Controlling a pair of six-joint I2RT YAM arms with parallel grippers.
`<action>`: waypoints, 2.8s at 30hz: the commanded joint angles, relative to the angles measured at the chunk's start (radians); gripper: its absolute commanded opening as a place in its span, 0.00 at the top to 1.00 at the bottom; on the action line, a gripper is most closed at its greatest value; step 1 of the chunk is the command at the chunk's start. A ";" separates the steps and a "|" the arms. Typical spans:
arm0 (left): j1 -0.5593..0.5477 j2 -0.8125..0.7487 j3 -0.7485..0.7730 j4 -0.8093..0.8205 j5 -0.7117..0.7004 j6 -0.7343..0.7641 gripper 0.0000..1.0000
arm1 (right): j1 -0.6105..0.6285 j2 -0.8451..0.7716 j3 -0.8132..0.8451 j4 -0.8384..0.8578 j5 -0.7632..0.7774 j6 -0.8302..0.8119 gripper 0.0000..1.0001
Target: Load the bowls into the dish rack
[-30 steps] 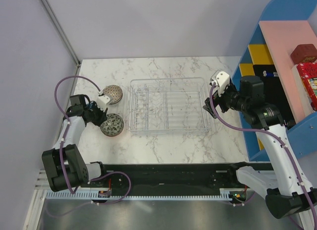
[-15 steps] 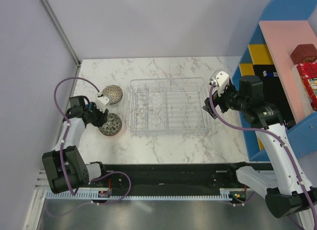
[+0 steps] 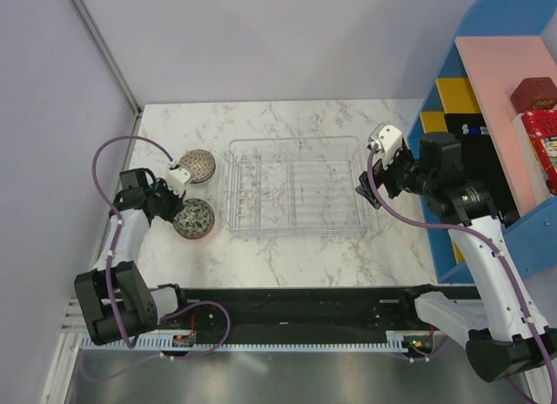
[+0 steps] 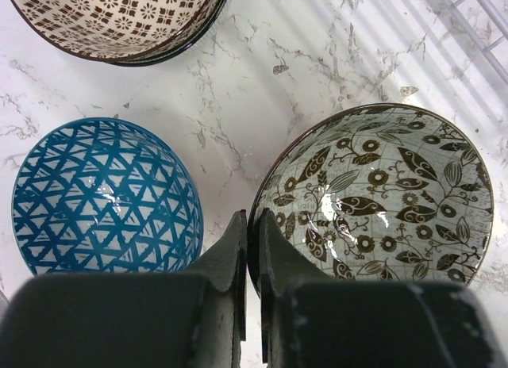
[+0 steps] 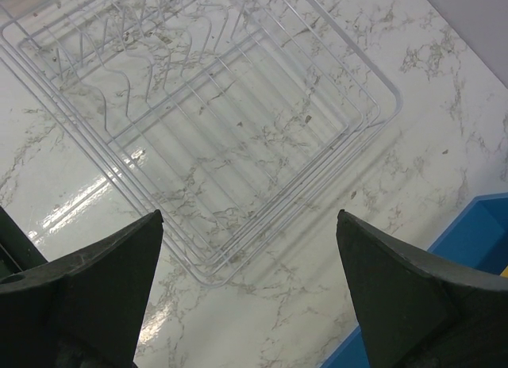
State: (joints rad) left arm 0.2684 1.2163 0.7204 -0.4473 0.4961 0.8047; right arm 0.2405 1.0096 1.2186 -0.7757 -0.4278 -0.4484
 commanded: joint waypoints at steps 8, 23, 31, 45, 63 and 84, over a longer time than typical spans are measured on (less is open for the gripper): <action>0.002 -0.095 0.040 -0.007 0.022 -0.050 0.98 | 0.005 0.029 0.055 0.007 -0.040 0.028 0.03; 0.003 -0.195 0.168 -0.148 0.176 -0.085 0.98 | 0.008 0.152 0.119 0.064 -0.140 0.166 0.02; -0.004 -0.132 0.310 -0.136 0.462 -0.242 0.98 | 0.008 0.181 0.082 0.334 -0.314 0.432 0.02; -0.373 0.031 0.359 0.294 0.476 -0.524 0.98 | 0.008 0.573 0.076 0.800 -0.681 0.999 0.03; -0.512 0.307 0.536 0.398 0.542 -0.670 0.98 | 0.059 0.704 -0.016 0.912 -0.750 1.073 0.04; -0.546 0.295 0.525 0.361 0.473 -0.621 0.98 | 0.088 0.707 -0.019 0.984 -0.795 1.129 0.03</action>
State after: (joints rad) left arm -0.2600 1.5291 1.2049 -0.1123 0.9691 0.1905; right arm 0.3111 1.7317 1.1988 0.1509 -1.1870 0.6704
